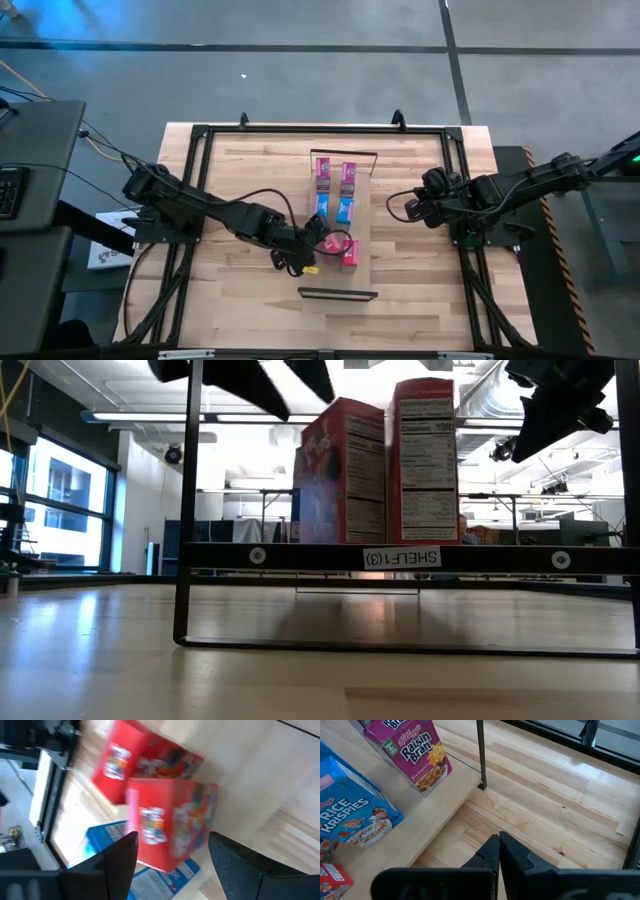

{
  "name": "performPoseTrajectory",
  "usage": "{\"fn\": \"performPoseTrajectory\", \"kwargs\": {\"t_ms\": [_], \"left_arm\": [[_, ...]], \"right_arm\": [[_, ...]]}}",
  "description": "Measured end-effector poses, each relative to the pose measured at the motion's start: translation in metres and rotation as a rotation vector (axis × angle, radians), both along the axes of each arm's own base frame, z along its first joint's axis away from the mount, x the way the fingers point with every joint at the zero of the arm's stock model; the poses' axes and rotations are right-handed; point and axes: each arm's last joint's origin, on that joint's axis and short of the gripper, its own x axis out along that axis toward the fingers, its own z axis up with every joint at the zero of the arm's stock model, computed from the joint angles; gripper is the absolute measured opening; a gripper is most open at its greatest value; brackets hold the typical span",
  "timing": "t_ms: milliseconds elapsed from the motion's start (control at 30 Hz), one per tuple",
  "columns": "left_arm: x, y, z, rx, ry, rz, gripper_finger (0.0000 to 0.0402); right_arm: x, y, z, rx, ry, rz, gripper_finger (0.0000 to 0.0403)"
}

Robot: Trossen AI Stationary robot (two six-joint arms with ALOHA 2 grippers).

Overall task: Stack cereal on shelf
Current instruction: Put the red cereal box on the shelf aligned with the other red cereal box

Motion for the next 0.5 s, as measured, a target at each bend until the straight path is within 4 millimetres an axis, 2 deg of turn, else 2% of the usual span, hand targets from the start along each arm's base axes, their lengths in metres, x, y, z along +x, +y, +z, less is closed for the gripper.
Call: {"fn": "performPoseTrajectory", "kwargs": {"t_ms": [167, 300, 400, 500], "left_arm": [[-0.001, 0.002, 0.004, 0.027, -0.028, 0.025, 0.0234], [-0.004, 0.005, 0.022, -0.027, -0.128, 0.07, 0.0227], [-0.005, 0.012, 0.038, -0.158, -0.223, 0.139, 0.0189], [-0.002, 0.024, 0.047, -0.291, -0.269, 0.209, 0.0112]], "right_arm": [[0.0, 0.0, 0.0, 0.0, 0.0, 0.0, 0.0001], [0.0, 0.0, 0.0, 0.0, -0.001, 0.0, 0.0001], [0.0, 0.0, 0.0, 0.0, -0.001, 0.0, 0.0001], [0.0, 0.0, 0.0, -0.003, 0.004, 0.006, 0.0001]]}}
